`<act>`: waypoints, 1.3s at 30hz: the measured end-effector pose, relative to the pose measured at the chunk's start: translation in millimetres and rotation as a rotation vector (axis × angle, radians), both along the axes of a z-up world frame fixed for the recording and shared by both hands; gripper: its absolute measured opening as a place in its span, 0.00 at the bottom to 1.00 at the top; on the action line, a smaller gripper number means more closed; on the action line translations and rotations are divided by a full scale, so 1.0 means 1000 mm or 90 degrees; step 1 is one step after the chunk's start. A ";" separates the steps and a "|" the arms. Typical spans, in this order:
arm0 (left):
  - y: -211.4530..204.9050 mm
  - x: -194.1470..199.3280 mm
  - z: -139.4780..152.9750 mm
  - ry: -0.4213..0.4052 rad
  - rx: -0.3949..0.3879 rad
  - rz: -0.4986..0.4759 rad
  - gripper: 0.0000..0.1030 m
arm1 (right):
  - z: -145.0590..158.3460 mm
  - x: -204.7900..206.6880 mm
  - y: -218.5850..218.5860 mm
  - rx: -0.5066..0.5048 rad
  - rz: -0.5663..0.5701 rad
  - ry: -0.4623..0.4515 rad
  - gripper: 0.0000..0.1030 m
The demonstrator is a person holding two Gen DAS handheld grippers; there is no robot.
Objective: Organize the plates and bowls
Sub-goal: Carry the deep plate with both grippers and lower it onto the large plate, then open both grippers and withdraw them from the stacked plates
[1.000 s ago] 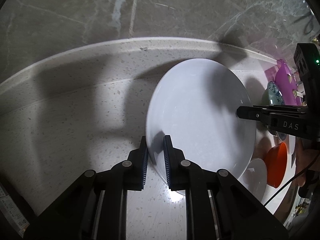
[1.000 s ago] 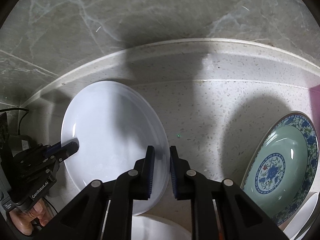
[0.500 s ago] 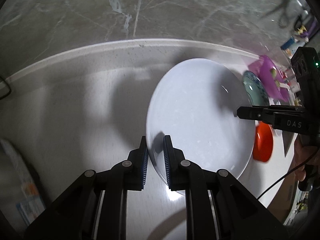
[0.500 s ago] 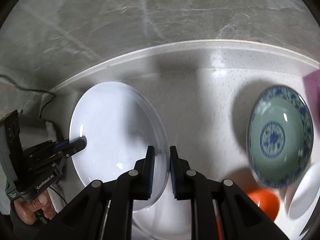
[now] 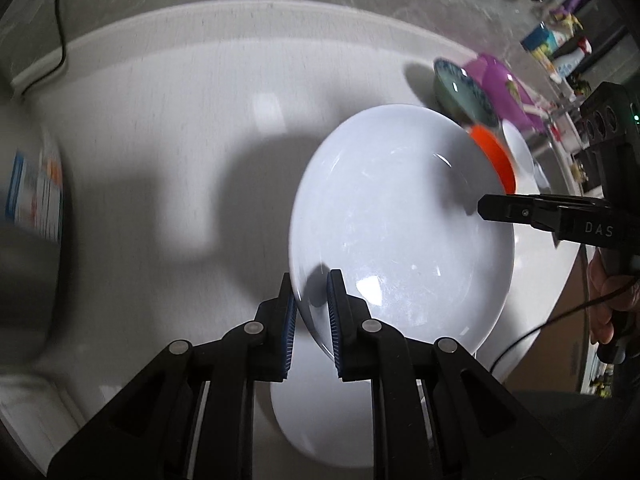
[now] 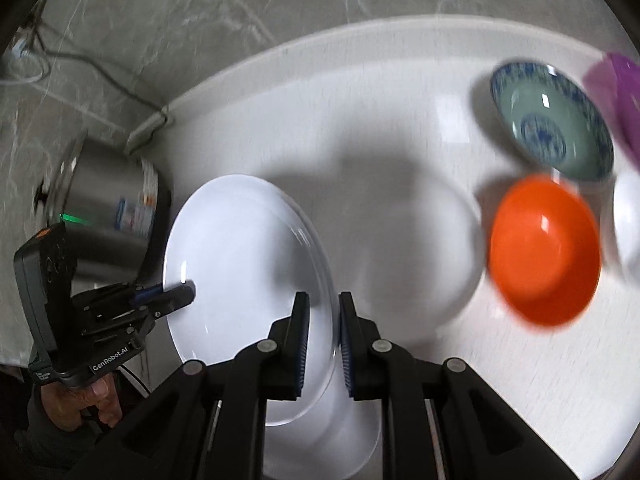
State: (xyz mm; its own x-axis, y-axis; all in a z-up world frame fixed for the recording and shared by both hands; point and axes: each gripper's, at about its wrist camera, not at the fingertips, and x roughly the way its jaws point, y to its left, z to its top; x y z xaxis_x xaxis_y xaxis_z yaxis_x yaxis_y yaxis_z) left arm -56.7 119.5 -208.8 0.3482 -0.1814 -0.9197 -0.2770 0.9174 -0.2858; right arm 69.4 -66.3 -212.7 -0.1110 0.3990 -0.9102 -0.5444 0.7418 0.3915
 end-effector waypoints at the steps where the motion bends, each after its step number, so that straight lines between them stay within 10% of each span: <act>1: -0.006 -0.012 -0.003 0.005 -0.002 -0.002 0.13 | -0.005 -0.005 0.000 -0.003 0.002 -0.001 0.16; 16: -0.035 -0.073 -0.042 0.045 0.002 -0.036 0.13 | -0.056 -0.077 -0.060 -0.017 -0.040 0.062 0.16; 39: -0.057 -0.034 -0.068 0.054 0.031 -0.047 0.15 | -0.074 -0.098 -0.041 -0.065 0.018 -0.030 0.18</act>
